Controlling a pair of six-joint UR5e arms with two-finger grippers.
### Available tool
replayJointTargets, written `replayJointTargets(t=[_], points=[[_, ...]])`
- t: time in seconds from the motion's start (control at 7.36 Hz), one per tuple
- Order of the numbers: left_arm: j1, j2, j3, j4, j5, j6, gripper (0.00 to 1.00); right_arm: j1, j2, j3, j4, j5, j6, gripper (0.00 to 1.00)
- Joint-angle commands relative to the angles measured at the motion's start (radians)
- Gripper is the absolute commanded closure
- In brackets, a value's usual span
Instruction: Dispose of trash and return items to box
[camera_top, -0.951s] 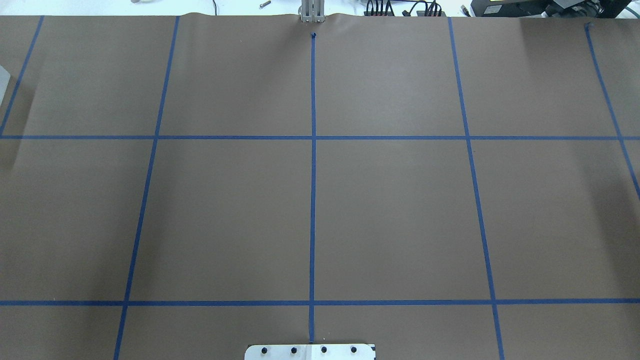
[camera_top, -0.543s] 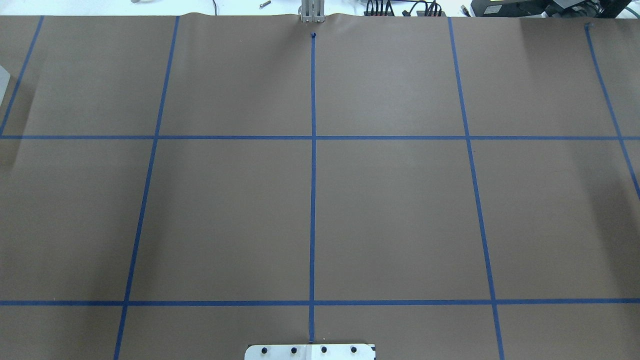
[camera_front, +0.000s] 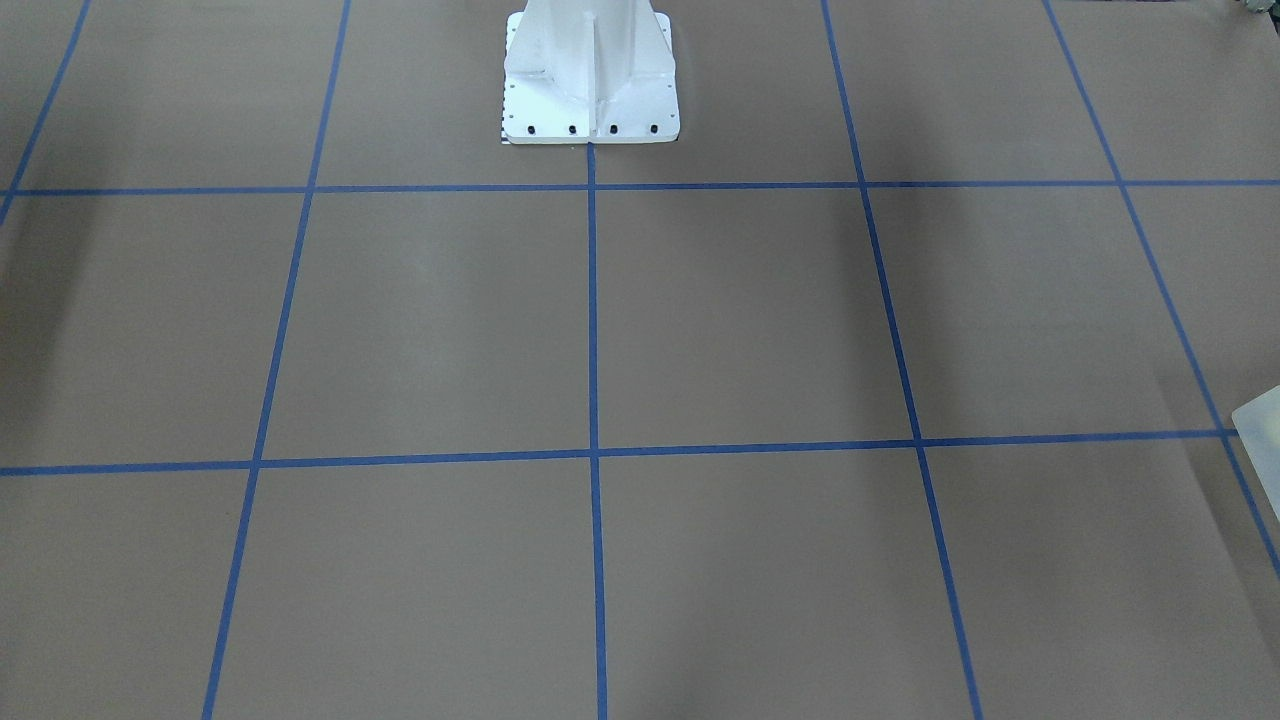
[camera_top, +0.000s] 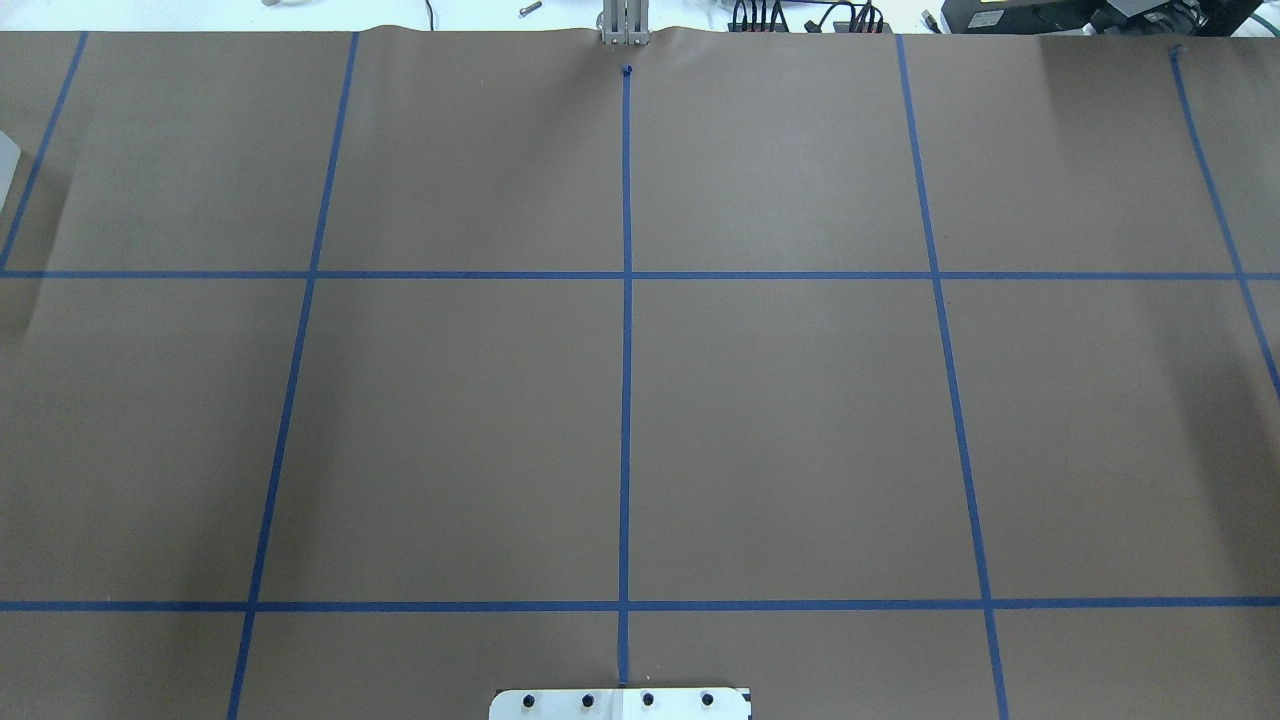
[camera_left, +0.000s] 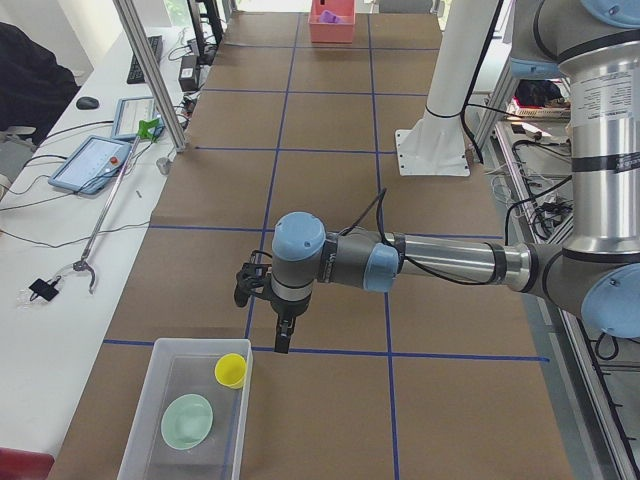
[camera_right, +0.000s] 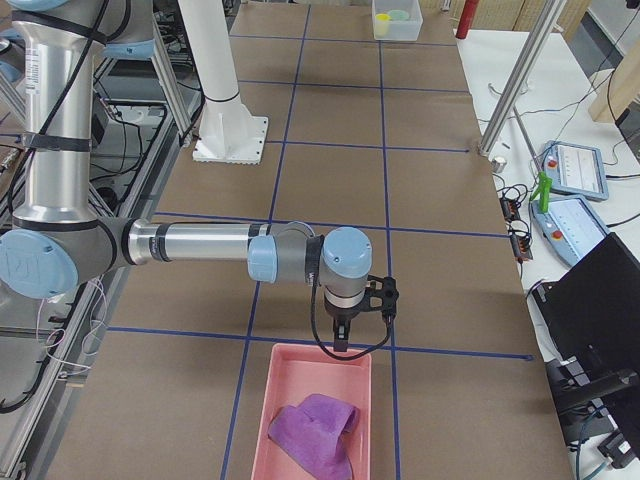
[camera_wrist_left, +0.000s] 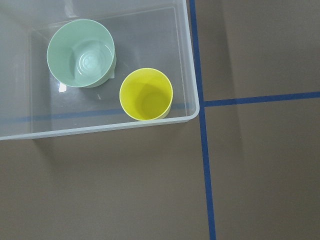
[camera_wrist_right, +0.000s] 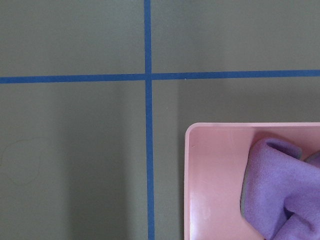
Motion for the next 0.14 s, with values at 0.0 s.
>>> replayJointTargets(t=[0.0], points=[[0.001,0.001,0.001,0.000,0.000,0.000,0.01,0.002,-0.006,0.002,0.000,0.002,0.000,0.00]])
